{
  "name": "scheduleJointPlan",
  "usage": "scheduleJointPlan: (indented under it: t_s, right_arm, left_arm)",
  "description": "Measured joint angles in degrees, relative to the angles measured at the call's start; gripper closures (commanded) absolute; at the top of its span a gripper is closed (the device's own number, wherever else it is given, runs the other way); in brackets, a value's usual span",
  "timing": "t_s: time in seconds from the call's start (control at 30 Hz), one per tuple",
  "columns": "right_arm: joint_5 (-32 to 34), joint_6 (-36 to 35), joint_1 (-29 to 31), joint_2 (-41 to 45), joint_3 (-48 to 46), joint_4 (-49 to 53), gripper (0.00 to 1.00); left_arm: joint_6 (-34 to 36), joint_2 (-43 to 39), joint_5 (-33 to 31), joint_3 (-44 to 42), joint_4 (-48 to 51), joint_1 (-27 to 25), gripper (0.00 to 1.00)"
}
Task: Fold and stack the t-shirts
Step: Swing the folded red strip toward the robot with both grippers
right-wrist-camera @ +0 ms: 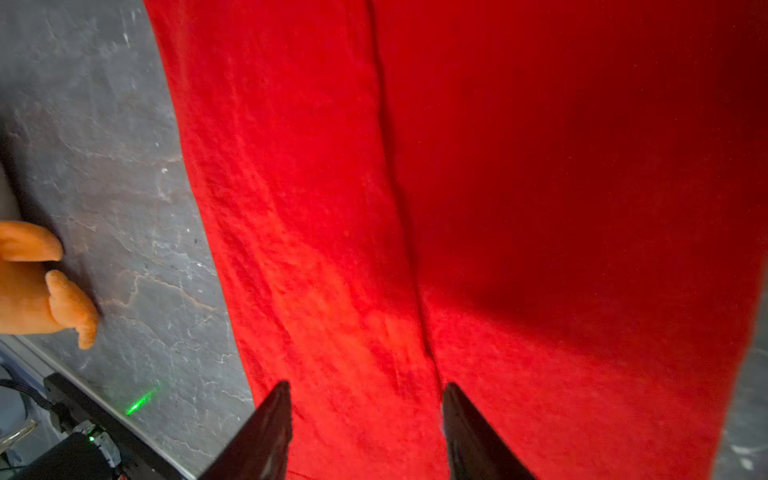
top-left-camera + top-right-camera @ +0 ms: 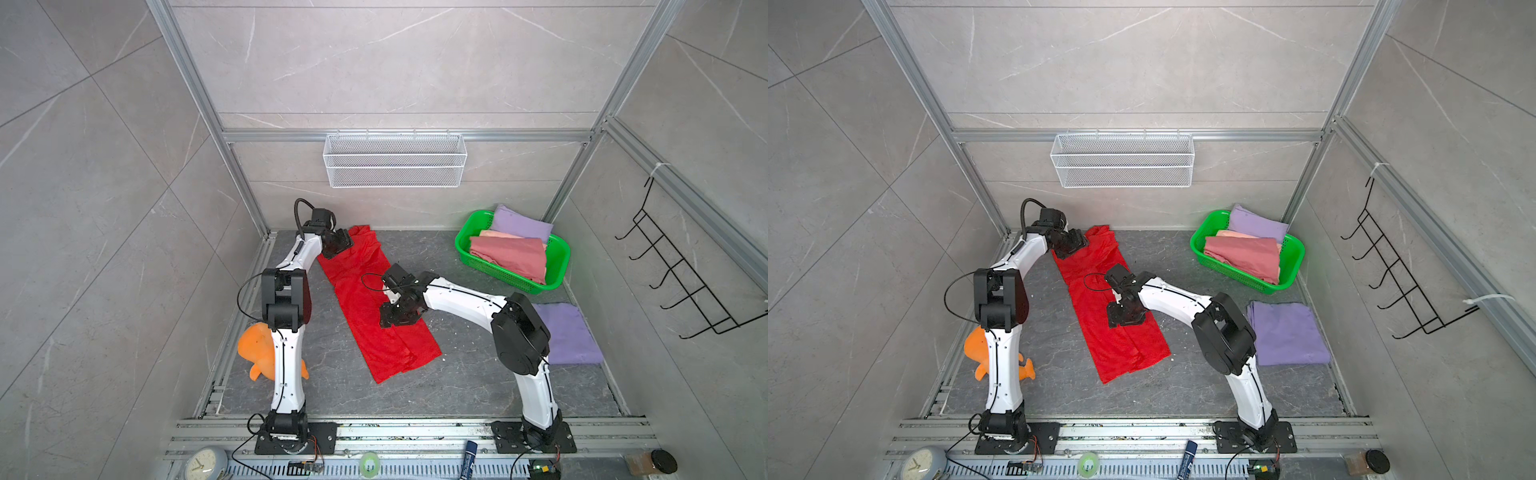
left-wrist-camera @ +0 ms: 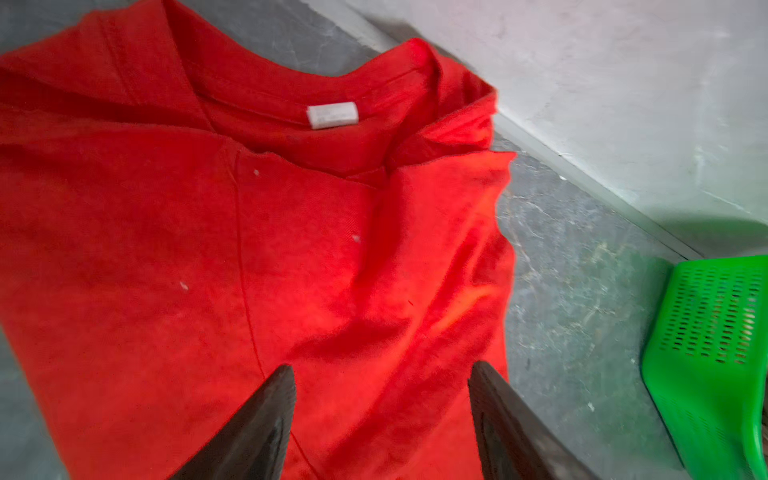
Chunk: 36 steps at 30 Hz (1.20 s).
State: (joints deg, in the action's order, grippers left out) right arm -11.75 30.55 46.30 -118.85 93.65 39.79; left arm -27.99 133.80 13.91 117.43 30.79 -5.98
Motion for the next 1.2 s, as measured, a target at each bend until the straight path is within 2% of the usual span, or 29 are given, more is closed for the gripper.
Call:
scheduleJointPlan:
  t_s: [0.23,0.53,0.67,0.87,1.03,1.2]
  right_arm:
    - [1.7,0.1,0.1,0.1,-1.8,-4.1,0.41]
    - [2.1,3.3,0.4,1.1,-10.9,-10.4,0.41]
    - [1.9,5.1,1.7,2.0,-13.2,-13.0,0.41]
    - [1.7,5.7,6.3,1.9,-12.9,-13.6,0.41]
    - [2.9,5.9,8.4,1.8,-12.5,-12.2,0.41]
    - [4.5,5.6,8.2,2.2,-12.6,-10.1,0.4]
  left_arm:
    - [-0.8,0.1,-2.4,-0.7,1.0,-2.3,0.31]
    - [-5.5,5.3,-4.7,-0.5,0.2,-5.1,0.32]
    - [-7.1,8.3,-2.6,3.9,-0.4,-6.3,0.31]
    - [-7.5,17.5,5.2,17.7,-2.0,-10.3,0.32]
    - [-7.1,18.5,7.9,18.8,-2.8,-13.1,0.31]
    - [-4.7,18.5,7.4,18.9,-2.3,-12.9,0.31]
